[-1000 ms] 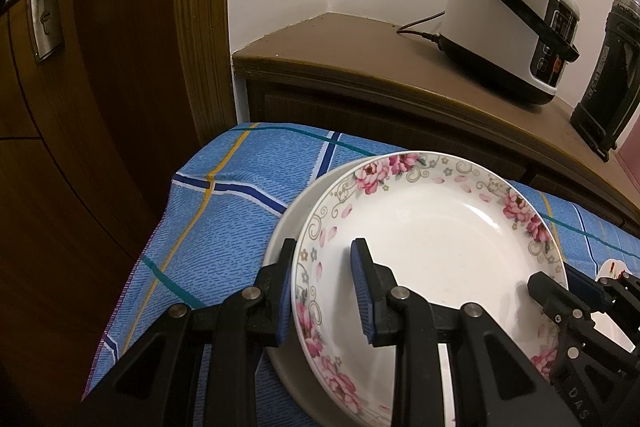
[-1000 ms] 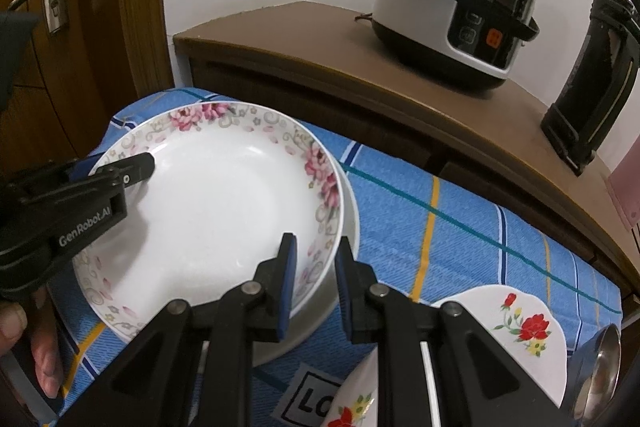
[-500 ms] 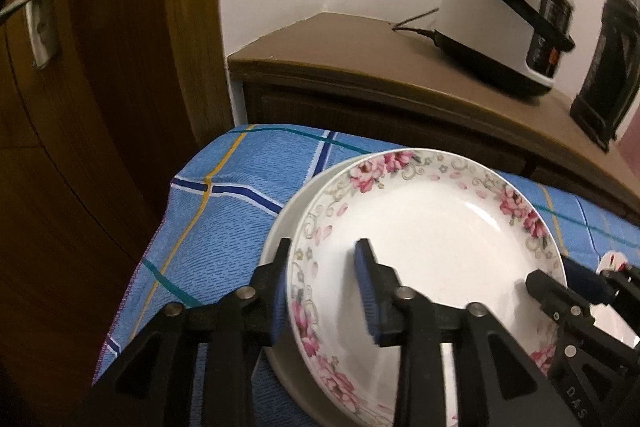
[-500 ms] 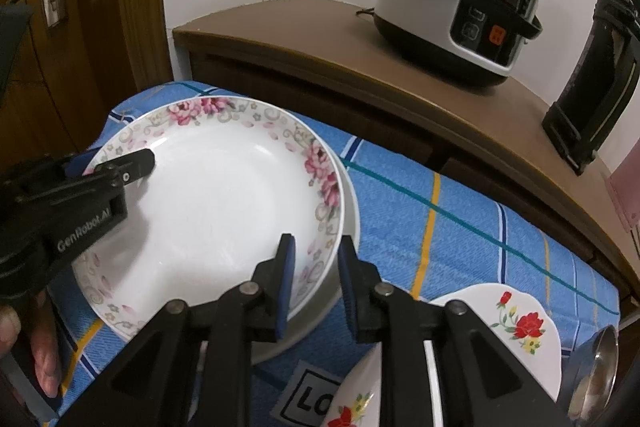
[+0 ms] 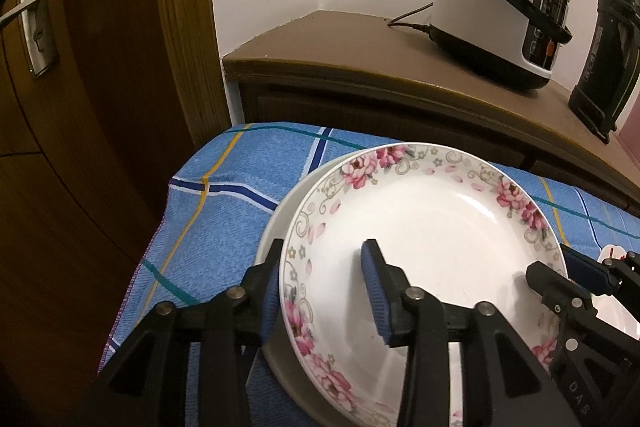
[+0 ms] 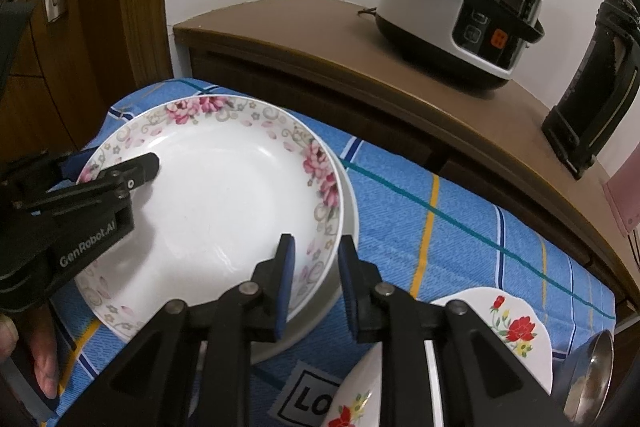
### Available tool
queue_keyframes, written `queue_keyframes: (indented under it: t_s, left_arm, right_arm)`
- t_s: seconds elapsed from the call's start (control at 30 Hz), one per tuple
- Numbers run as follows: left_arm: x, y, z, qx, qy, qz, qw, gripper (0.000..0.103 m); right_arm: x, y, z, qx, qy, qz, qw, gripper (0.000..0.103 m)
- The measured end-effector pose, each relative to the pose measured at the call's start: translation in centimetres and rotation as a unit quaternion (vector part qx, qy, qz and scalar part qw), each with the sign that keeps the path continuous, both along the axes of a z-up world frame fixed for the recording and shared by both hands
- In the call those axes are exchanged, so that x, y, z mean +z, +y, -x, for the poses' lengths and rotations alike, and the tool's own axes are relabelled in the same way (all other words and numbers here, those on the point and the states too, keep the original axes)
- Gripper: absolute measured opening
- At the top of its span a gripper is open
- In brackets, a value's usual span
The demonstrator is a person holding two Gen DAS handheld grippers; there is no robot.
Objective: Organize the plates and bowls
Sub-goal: 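Open both grippers and withdraw from the stacked plates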
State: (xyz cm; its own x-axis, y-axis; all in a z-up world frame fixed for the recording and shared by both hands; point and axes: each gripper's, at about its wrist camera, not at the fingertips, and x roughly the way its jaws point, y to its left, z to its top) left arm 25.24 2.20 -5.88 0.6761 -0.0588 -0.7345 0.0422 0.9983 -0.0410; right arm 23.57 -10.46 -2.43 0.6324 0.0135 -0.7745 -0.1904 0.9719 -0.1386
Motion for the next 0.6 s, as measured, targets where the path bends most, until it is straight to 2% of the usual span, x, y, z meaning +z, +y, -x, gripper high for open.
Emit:
queue_keyframes:
  t_s: [0.07,0.13,0.17,0.23,0.37,0.6]
  left_arm:
    - [0.1,-0.2,0.2,-0.009,-0.005,0.0,0.9999,0.062]
    - [0.5,-0.4,0.8,-0.003,-0.023,-0.013,0.9997,0.074]
    - [0.8,-0.4,1.1,-0.001,-0.032,-0.012,0.9994,0.079]
    - [1.2,0.0,1.7,-0.001,-0.051,0.001,0.9987,0.08]
    - [1.7,1.2,2.3,0.01,-0.07,0.031,0.997,0.08]
    - [2.1,1.4,2.7,0.014,-0.084,0.034,0.9958,0.08]
  right_arm:
    - [0.5,0.2,0.4,0.011,-0.012,-0.008,1.0,0.055]
    - [1.1,0.4,1.0,0.011,-0.034,-0.001,0.999,0.066]
    - [1.4,0.4,1.1,0.01,-0.037,-0.003,0.999,0.066]
    - [1.8,0.1,1.3,0.007,-0.041,-0.011,0.999,0.066]
    - [2.8,-0.6,2.1,0.002,-0.057,-0.016,0.998,0.076]
    - [3.9,-1.7,3.9,0.001,-0.076,-0.04,0.996,0.08]
